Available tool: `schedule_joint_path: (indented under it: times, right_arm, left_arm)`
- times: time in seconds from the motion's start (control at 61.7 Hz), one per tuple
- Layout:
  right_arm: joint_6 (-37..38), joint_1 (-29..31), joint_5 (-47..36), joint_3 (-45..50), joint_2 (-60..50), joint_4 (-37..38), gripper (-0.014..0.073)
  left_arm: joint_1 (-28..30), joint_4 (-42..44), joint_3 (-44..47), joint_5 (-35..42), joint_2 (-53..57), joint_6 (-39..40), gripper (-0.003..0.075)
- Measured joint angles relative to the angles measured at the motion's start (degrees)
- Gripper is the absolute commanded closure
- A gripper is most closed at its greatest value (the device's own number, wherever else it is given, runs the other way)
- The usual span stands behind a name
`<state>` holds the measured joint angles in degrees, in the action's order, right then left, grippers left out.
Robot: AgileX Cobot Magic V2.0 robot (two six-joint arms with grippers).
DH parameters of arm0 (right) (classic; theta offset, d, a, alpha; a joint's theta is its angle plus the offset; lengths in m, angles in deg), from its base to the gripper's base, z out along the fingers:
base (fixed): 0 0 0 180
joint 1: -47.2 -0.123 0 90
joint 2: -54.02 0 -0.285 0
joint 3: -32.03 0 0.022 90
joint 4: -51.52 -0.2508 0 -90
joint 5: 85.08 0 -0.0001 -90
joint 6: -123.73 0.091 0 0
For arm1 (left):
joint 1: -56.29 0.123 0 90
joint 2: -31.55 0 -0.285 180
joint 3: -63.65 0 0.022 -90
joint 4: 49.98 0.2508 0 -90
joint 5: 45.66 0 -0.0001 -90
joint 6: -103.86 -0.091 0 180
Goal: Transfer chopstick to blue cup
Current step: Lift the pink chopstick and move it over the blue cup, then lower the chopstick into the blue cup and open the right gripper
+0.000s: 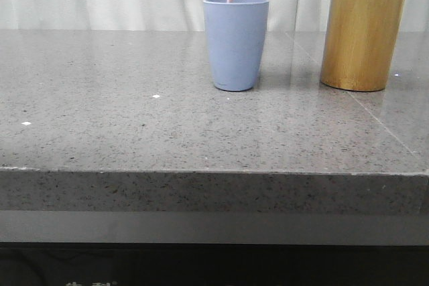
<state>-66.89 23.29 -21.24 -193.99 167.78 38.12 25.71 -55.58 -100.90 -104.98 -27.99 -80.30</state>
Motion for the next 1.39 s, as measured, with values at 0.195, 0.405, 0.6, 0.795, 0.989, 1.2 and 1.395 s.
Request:
schedule_joint_path:
  times: [0.195, 0.405, 0.6, 0.795, 0.989, 1.2, 1.395]
  right_arm:
    - [0.0, 0.0, 0.0, 0.0, 2.8, -0.1, 0.0447]
    - [0.0, -0.1, 0.6, -0.4, 2.7, 0.0, 0.0187]
    - [0.3, -0.1, 6.8, -3.6, 0.9, 3.1, 0.0191]
    - [7.2, -0.1, 8.2, -2.9, -6.4, 8.5, 0.0191]
    - [11.6, -0.1, 8.6, 8.7, -16.9, 10.7, 0.0191]
    - [13.5, 1.5, 2.3, 28.7, -29.9, 12.1, 0.0191]
    - [15.1, 6.7, -6.5, 47.9, -44.0, 12.6, 0.0191]
  left_arm:
    - [0.0, 0.0, 0.0, 0.0, 0.0, 0.0, 0.0482]
    - [0.0, 0.0, 0.0, 0.0, 0.0, 0.0, 0.0482]
    - [0.0, 0.0, 0.0, 0.0, 0.0, 0.0, 0.0482]
    - [0.0, 0.0, 0.0, 0.0, 0.0, 0.0, 0.0482]
    - [0.0, 0.1, 0.0, 0.0, 0.0, 0.0, 0.0482]
    - [0.0, 0.1, 0.0, 0.0, 0.0, 0.0, 0.0482]
    - [0.0, 0.2, 0.0, 0.3, 0.0, 0.0, 0.0482]
